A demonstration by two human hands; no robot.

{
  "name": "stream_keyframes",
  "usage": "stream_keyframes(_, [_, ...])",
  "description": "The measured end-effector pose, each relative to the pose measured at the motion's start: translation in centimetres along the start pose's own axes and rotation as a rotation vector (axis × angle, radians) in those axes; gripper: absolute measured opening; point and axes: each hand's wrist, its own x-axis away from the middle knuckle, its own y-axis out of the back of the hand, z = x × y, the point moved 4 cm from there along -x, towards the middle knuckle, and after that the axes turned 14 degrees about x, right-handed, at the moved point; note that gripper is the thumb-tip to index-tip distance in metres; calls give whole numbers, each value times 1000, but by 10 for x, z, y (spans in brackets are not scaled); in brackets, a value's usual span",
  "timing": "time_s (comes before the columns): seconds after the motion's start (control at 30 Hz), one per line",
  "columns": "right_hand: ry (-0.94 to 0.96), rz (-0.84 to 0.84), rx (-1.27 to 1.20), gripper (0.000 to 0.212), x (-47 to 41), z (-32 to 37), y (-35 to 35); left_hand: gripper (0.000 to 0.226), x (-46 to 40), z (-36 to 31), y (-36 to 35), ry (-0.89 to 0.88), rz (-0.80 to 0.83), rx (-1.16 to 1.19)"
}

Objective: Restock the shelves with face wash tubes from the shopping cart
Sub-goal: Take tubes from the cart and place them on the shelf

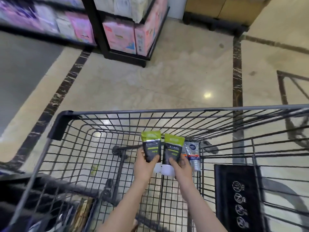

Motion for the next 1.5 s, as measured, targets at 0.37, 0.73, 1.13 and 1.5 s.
stream_keyframes(0.37, [232, 149, -26, 41, 103, 79, 17, 63, 119, -81, 57, -222, -210, 251])
stream_keyframes(0.73, [395, 458, -33, 43, 250, 151, -2, 49, 283, -126, 153, -474, -472, 437])
stream_keyframes(1.13, [495, 810, 32, 41, 405, 160, -67, 50, 407, -106, 262, -613, -824, 562])
stream_keyframes(1.5, [463, 1057, 128, 36, 503, 114, -143, 54, 489, -39, 352, -565, -1083, 638])
